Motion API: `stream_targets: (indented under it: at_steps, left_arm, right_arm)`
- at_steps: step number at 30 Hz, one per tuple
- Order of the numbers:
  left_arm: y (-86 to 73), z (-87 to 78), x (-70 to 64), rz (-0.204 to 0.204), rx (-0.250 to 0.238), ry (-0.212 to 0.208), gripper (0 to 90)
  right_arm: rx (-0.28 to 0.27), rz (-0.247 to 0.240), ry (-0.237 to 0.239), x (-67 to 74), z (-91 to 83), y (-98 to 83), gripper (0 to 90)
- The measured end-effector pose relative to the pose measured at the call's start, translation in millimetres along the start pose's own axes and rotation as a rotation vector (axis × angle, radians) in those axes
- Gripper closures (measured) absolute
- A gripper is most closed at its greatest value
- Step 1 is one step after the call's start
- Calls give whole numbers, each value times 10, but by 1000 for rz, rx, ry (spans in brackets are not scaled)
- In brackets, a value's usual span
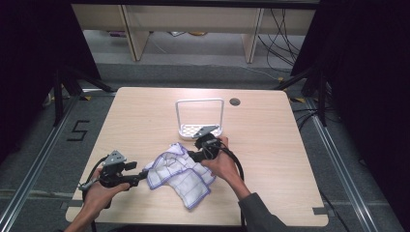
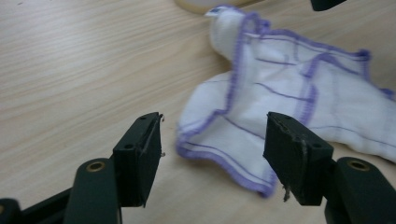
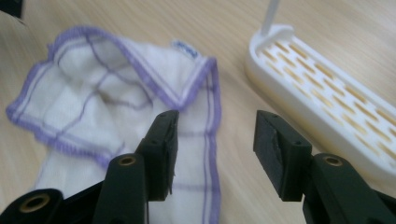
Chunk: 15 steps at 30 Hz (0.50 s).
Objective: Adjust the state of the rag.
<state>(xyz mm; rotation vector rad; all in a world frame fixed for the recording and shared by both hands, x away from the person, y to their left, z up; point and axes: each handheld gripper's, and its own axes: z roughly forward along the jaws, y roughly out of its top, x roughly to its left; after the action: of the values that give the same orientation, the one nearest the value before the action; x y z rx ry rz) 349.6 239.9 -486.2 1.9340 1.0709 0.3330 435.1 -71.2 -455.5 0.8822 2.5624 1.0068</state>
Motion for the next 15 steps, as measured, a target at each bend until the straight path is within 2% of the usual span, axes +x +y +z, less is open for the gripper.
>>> stream_targets:
  at_steps: [1, 3, 4, 5, 6, 7, 8, 9, 10, 12, 13, 14, 15]
  left_arm:
    - [-6, -42, -55, 4, -5, -8, 365]
    - [-7, -105, -183, 25, -9, -22, 379]
    - [-2, -116, -289, 53, -19, -51, 410]
    - [-2, -116, -289, 53, -19, -51, 416]
    - [9, -90, -363, 65, -19, -75, 416]
    - [12, -62, -403, 96, -3, -83, 426]
    - [13, 36, -479, 93, 3, -98, 440]
    - [13, 36, -479, 93, 3, -98, 441]
    - [22, 151, -516, 119, 28, -104, 441]
    - [24, 211, -539, 122, 32, -107, 438]
    - [31, 235, -552, 130, 46, -105, 428]
    - [52, 288, -572, 157, 67, -95, 423]
    - [52, 288, -572, 157, 67, -95, 425]
  right_arm:
    - [0, 0, 0, 0, 0, 0, 508]
    - [10, -17, -12, -32, -109, -123, 507]
    - [33, 4, -1, -31, -163, -238, 514]
    - [33, 4, -1, -31, -163, -238, 514]
    - [28, 8, -9, -27, -172, -288, 515]
    - [53, 2, -7, -33, -210, -361, 519]
    - [60, 19, -16, -36, -252, -465, 531]
    - [60, 19, -16, -36, -252, -465, 531]
    - [60, 17, -22, -45, -273, -542, 534]
    - [53, 26, -25, -43, -292, -570, 534]
    - [64, 26, -18, -51, -322, -600, 530]
    - [52, 28, -23, -54, -319, -647, 525]
    - [52, 28, -23, -54, -319, -647, 525]
